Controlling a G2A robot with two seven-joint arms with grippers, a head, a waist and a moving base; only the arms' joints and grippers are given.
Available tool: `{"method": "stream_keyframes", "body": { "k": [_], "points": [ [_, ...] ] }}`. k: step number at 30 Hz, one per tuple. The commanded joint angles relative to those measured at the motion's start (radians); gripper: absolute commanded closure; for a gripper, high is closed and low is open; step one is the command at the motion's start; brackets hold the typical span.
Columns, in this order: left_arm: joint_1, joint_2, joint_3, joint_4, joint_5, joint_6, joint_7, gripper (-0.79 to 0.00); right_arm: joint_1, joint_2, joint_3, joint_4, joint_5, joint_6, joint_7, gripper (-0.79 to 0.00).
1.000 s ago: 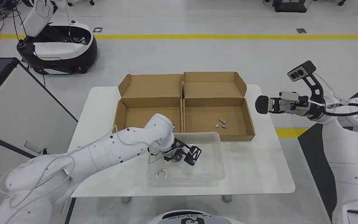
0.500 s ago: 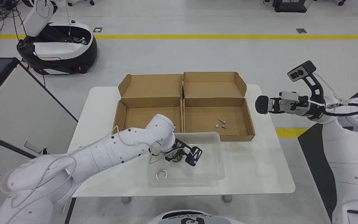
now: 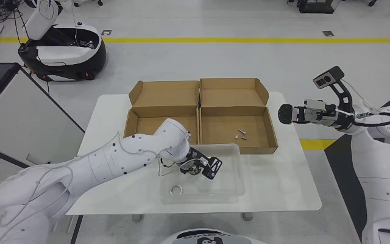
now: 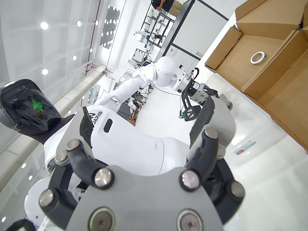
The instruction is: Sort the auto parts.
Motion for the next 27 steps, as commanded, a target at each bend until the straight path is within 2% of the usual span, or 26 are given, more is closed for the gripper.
{"method": "stream_keyframes", "body": {
  "k": [1,8,17,27],
  "points": [
    [-0.016,0.021,0.000,-0.032,-0.022,0.000,0.000,0.000,0.000,0.000,0.000,0.000,0.000,0.000,0.000,-0.785],
    [-0.047,0.099,-0.037,-0.123,-0.070,0.000,0.009,0.000,0.000,0.000,0.000,0.000,0.000,0.000,0.000,-0.785],
    [-0.012,0.188,-0.111,-0.230,-0.076,0.000,0.055,0.000,0.000,0.000,0.000,0.000,0.000,0.000,0.000,-0.785],
    [-0.012,0.190,-0.112,-0.234,-0.078,0.000,0.055,0.000,0.000,0.000,0.000,0.000,0.000,0.000,0.000,-0.785]
  ]
}}
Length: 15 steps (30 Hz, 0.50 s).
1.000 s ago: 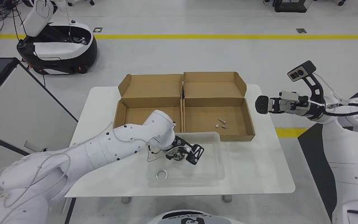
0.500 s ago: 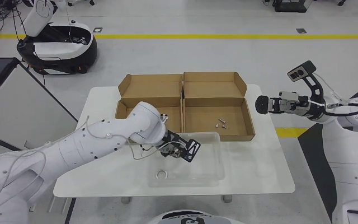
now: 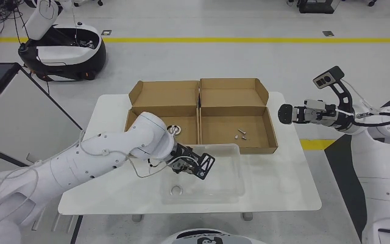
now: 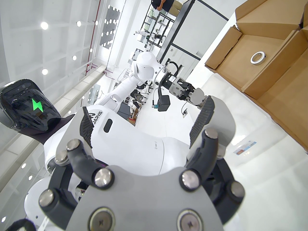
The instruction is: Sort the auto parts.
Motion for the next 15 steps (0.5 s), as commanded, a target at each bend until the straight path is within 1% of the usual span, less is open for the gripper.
{"method": "stream_keyframes", "body": {
  "k": [1,2,4,7,11,15],
  "points": [
    [0.000,0.000,0.000,0.000,0.000,0.000,0.000,0.000,0.000,0.000,0.000,0.000,0.000,0.000,0.000,-0.785],
    [0.000,0.000,0.000,0.000,0.000,0.000,0.000,0.000,0.000,0.000,0.000,0.000,0.000,0.000,0.000,-0.785],
    [0.014,0.003,-0.021,0.012,-0.008,0.030,0.052,0.000,0.000,0.000,0.000,0.000,0.000,0.000,0.000,-0.785],
    [0.026,0.018,-0.067,0.024,0.011,0.050,0.106,0.000,0.000,0.000,0.000,0.000,0.000,0.000,0.000,-0.785],
    [0.055,0.051,-0.141,0.026,0.031,0.063,0.167,0.000,0.000,0.000,0.000,0.000,0.000,0.000,0.000,-0.785],
    [0.103,0.091,-0.223,0.025,0.048,0.072,0.239,0.000,0.000,0.000,0.000,0.000,0.000,0.000,0.000,-0.785]
  ]
}}
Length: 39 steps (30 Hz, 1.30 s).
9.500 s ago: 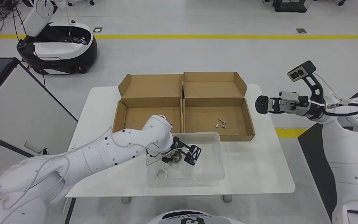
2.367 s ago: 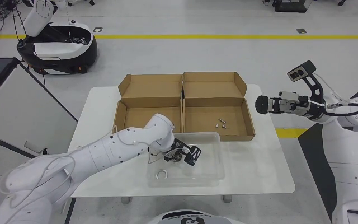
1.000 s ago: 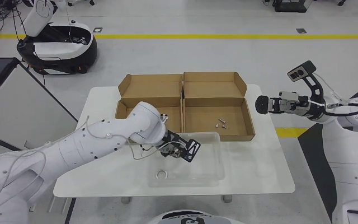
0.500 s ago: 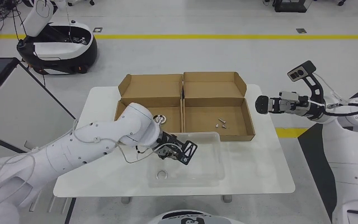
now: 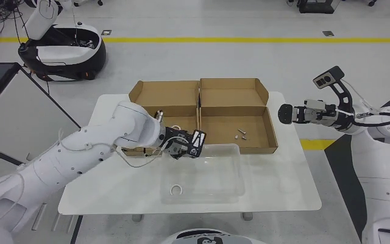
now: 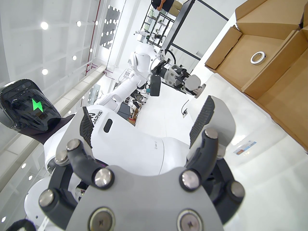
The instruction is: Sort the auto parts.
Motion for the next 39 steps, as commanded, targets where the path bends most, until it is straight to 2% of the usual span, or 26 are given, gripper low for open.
{"method": "stream_keyframes", "body": {
  "k": [1,7,12,17,22,28,31,39],
  "points": [
    [0.028,0.021,-0.046,0.001,0.010,0.000,0.042,0.000,0.000,0.000,0.000,0.000,0.000,0.000,0.000,-0.785],
    [0.124,0.083,-0.201,0.007,0.023,-0.008,0.220,0.000,0.000,0.000,0.000,0.000,0.000,0.000,0.000,-0.785],
    [0.220,0.123,-0.325,0.015,0.059,-0.030,0.413,0.000,0.000,0.000,0.000,0.000,0.000,0.000,0.000,-0.785],
    [0.319,0.144,-0.431,0.057,0.102,-0.042,0.712,0.000,0.000,0.000,0.000,0.000,0.000,0.000,0.000,-0.785],
    [0.389,0.143,-0.489,0.101,0.162,-0.044,1.022,0.000,0.000,0.000,0.000,0.000,0.000,0.000,0.000,-0.785],
    [0.417,0.125,-0.513,0.131,0.250,-0.060,1.345,0.000,0.000,0.000,0.000,0.000,0.000,0.000,0.000,-0.785],
    [0.429,0.116,-0.509,0.106,0.244,0.000,1.414,0.000,0.000,0.000,0.000,0.000,0.000,0.000,0.000,-0.785],
    [0.435,0.102,-0.495,0.059,0.149,0.079,1.493,0.000,0.000,0.000,0.000,0.000,0.000,0.000,0.000,-0.785]
  ]
}}
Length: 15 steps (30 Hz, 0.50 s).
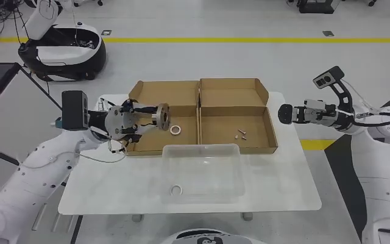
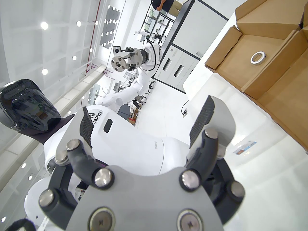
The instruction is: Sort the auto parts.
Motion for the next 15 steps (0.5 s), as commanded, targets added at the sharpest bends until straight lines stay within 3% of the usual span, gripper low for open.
{"method": "stream_keyframes", "body": {
  "k": [1,15],
  "points": [
    [-0.001,-0.003,0.004,-0.002,-0.022,0.012,0.012,0.000,0.000,0.000,0.000,0.000,0.000,0.000,0.000,-0.785],
    [-0.006,-0.029,0.004,-0.042,-0.140,0.052,0.052,0.000,0.000,0.000,0.000,0.000,0.000,0.000,0.000,-0.785]
  ]
}}
